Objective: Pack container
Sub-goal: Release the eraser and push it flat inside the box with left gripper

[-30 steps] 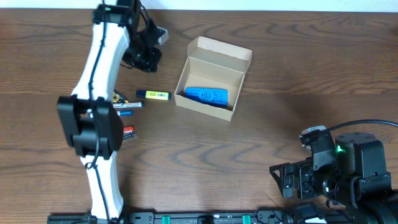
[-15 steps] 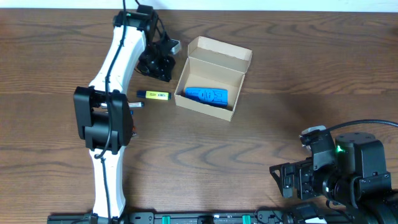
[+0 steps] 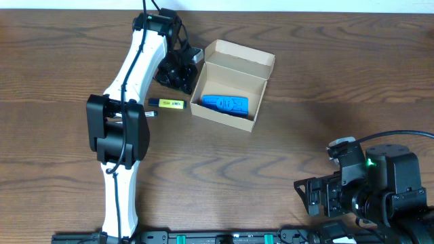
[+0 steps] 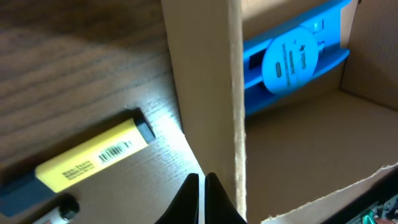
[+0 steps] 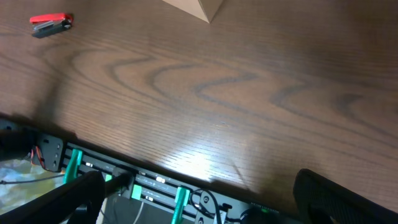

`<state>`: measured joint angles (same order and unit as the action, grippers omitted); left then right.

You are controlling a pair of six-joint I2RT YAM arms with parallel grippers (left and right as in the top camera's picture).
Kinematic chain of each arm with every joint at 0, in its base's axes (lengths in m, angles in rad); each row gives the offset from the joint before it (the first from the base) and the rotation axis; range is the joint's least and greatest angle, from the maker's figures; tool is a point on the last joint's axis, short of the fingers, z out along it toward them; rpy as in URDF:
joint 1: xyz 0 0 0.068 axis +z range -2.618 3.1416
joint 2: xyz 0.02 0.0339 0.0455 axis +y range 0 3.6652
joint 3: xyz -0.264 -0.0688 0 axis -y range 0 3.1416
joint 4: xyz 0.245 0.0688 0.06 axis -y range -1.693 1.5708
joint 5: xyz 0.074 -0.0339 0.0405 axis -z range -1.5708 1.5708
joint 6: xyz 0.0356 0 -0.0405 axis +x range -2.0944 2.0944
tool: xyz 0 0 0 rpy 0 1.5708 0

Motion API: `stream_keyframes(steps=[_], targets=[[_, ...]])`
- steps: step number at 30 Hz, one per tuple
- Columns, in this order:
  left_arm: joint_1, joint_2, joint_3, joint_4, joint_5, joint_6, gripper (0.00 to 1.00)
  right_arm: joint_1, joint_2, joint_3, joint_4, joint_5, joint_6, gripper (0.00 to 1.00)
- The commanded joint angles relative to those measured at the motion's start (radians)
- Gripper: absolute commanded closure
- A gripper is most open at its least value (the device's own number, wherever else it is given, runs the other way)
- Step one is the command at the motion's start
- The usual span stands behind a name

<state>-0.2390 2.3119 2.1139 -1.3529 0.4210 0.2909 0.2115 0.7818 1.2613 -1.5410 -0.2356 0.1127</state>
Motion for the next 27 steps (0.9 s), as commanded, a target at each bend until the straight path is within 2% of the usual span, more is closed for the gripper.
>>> stream_keyframes(steps=[1, 27], targets=[[-0.012, -0.008, -0.004, -0.014, 0.018, -0.027, 0.94, -0.008, 0.002, 0.012, 0.0, -0.004, -0.014, 0.01], [-0.055, -0.008, -0.004, -0.076, 0.017, -0.132, 0.94, -0.008, 0.002, 0.012, 0.0, -0.004, -0.014, 0.01]])
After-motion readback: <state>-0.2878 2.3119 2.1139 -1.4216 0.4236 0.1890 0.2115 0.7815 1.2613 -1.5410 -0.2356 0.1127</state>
